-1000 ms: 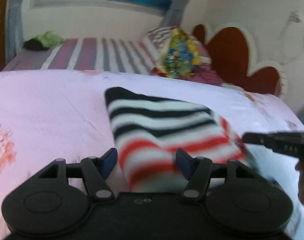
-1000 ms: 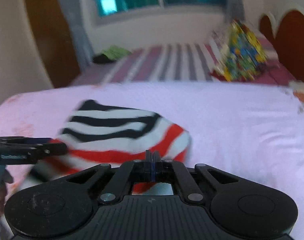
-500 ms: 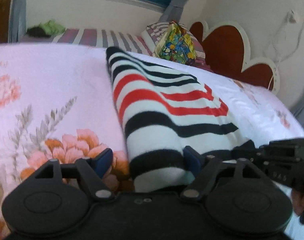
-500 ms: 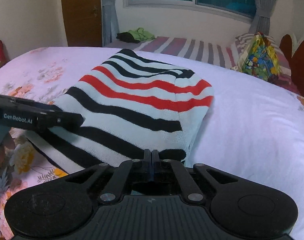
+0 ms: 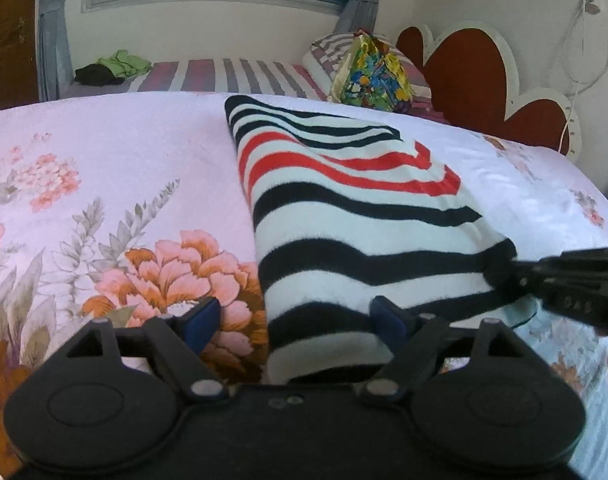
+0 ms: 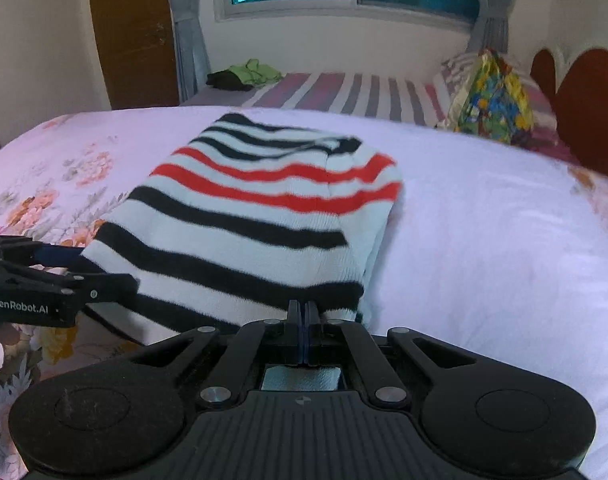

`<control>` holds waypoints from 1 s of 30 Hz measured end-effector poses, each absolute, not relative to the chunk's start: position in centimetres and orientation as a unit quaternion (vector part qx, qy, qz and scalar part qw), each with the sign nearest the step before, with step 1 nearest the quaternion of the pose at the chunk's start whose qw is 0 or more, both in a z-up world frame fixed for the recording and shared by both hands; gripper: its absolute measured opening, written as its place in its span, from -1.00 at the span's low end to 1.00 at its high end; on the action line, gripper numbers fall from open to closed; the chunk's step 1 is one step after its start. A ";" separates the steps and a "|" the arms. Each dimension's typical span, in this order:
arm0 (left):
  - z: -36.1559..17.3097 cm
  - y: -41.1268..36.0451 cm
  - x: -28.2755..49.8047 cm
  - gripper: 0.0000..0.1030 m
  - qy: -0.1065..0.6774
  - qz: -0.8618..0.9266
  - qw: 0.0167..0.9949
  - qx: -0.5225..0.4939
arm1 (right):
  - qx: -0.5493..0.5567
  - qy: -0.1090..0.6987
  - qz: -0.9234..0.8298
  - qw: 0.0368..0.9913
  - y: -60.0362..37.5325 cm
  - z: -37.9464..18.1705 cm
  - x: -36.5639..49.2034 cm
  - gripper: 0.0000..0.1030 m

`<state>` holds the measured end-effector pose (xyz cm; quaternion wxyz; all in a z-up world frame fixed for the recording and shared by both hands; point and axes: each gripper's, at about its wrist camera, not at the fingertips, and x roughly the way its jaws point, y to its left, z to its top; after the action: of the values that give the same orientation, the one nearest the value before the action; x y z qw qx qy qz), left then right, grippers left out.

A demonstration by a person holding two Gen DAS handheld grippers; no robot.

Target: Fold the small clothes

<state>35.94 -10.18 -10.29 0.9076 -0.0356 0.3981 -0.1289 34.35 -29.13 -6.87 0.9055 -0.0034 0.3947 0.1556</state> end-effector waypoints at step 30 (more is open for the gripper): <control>-11.6 -9.5 37.0 0.67 0.412 -0.145 0.895 -0.090 | 0.185 0.404 0.101 0.890 -34.5 -9.1 35.0 0.50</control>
<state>36.97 -9.51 -11.58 0.8951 -0.0901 0.4119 -0.1450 34.96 -34.50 -9.13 0.8904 0.1847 0.4037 0.1009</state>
